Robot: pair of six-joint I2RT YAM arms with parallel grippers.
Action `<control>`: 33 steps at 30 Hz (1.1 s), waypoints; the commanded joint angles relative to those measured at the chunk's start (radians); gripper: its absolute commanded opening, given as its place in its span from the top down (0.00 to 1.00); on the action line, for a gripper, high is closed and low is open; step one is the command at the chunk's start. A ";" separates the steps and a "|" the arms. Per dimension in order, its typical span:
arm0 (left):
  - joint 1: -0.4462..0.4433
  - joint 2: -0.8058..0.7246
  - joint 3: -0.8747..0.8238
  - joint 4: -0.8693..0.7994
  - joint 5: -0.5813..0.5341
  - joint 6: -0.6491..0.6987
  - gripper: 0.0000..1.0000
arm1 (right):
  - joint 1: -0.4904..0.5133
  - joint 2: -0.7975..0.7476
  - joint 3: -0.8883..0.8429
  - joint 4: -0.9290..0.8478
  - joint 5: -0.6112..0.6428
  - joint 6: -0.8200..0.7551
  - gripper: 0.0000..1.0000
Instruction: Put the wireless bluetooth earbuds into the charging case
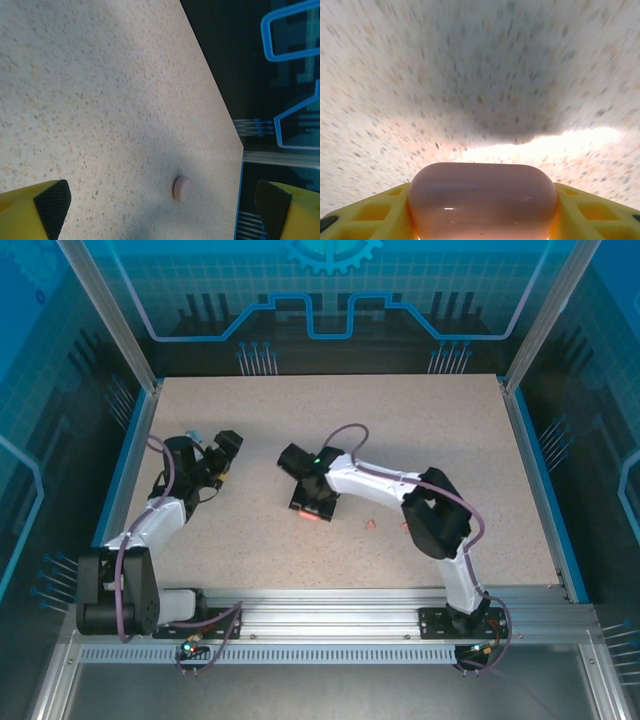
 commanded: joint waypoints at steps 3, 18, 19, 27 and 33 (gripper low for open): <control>-0.097 -0.050 -0.081 0.118 0.008 0.072 0.01 | -0.118 -0.058 -0.001 0.068 -0.030 -0.044 0.59; -0.486 0.065 -0.282 0.564 -0.230 0.199 0.01 | -0.244 -0.021 0.147 0.116 -0.168 0.010 0.59; -0.500 0.077 -0.285 0.588 -0.256 0.201 0.01 | -0.239 -0.017 0.151 0.120 -0.178 0.020 0.59; -0.559 0.138 -0.287 0.745 -0.416 0.186 0.05 | -0.183 0.003 0.191 0.131 -0.194 0.077 0.60; -0.561 0.155 -0.270 0.773 -0.454 0.176 0.15 | -0.147 0.021 0.213 0.130 -0.199 0.104 0.60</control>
